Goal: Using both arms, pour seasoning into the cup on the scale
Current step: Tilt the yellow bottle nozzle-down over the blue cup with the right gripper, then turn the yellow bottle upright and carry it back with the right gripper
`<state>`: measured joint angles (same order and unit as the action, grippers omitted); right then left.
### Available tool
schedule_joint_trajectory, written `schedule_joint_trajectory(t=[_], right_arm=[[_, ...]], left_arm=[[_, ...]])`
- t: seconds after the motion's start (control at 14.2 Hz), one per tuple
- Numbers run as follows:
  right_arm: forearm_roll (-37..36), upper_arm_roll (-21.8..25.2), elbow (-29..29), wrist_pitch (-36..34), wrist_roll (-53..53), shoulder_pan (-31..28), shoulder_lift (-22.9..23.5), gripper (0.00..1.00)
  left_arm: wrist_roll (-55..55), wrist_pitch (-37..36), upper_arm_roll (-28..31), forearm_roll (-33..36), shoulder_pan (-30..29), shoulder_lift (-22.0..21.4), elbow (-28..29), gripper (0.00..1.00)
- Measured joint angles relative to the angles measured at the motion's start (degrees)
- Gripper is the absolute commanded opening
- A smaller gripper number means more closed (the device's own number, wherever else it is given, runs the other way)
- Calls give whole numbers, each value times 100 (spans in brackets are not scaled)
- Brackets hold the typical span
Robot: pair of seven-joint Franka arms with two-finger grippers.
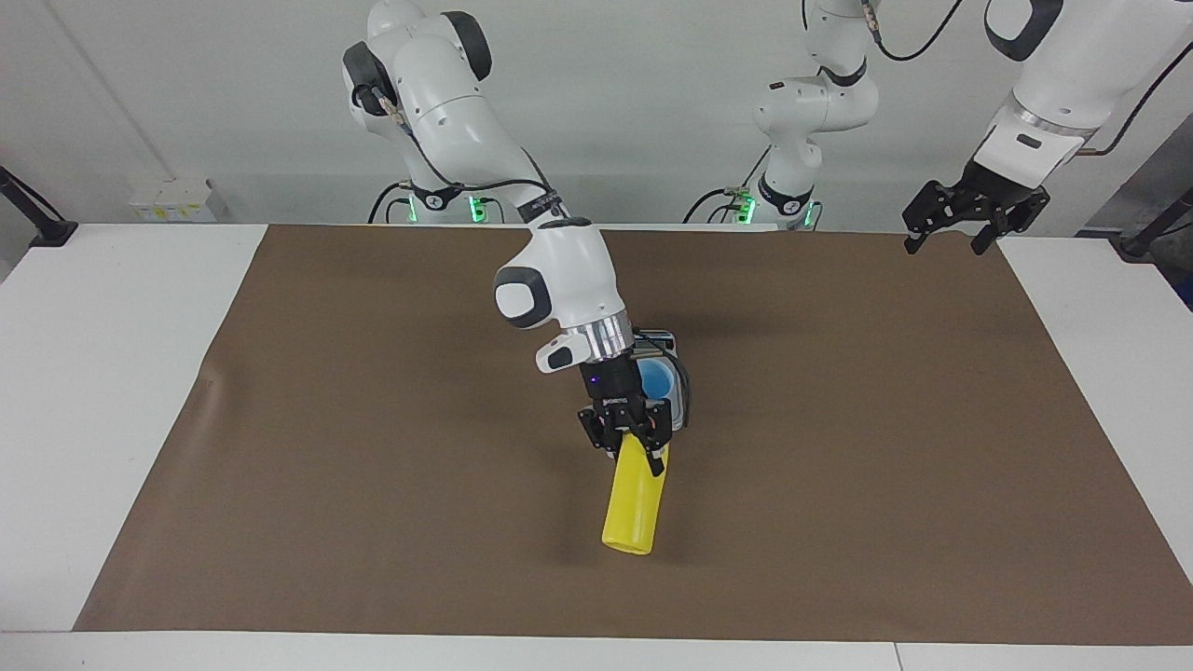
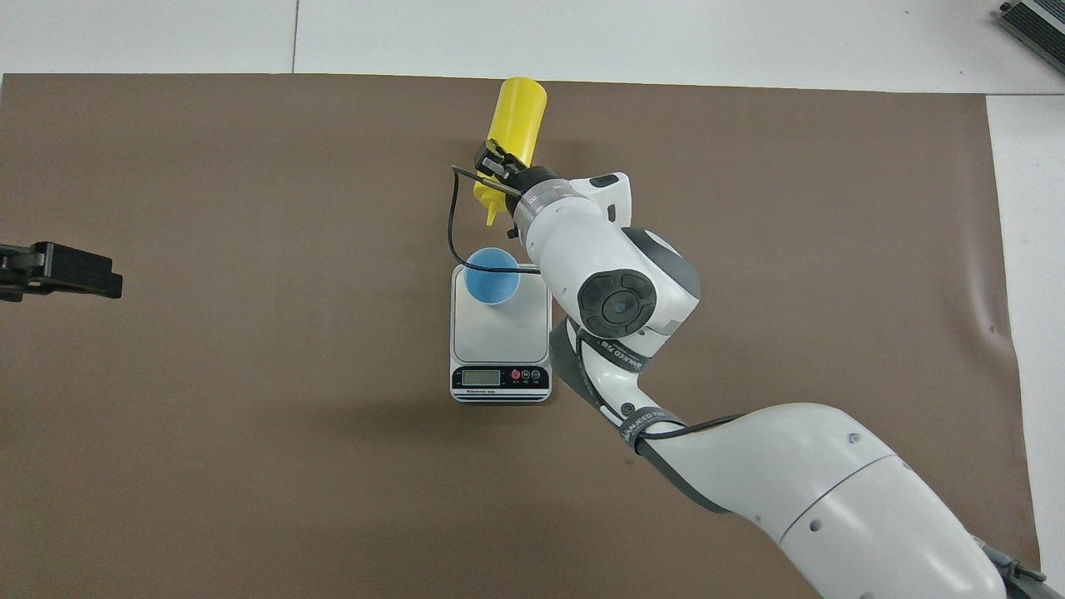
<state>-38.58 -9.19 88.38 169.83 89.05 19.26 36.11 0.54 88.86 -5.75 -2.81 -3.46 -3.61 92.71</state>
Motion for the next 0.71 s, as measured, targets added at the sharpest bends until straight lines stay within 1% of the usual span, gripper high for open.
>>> schedule_joint_trajectory(t=[0.21, 0.35, 0.49, 0.71], right_arm=[[0, 4, -90, 0, 2, -77, -56, 0], [1, 5, -101, -9, 37, -223, -227, 0], [1, 5, -77, -31, 294, -341, -417, 0], [1, 1, 209, -68, 675, -449, -767, 0]], left_arm=[[0, 0, 0, 0, 0, 0, 0, 100], [0, 0, 0, 0, 0, 0, 0, 100], [0, 0, 0, 0, 0, 0, 0, 100], [0, 0, 0, 0, 0, 0, 0, 100]])
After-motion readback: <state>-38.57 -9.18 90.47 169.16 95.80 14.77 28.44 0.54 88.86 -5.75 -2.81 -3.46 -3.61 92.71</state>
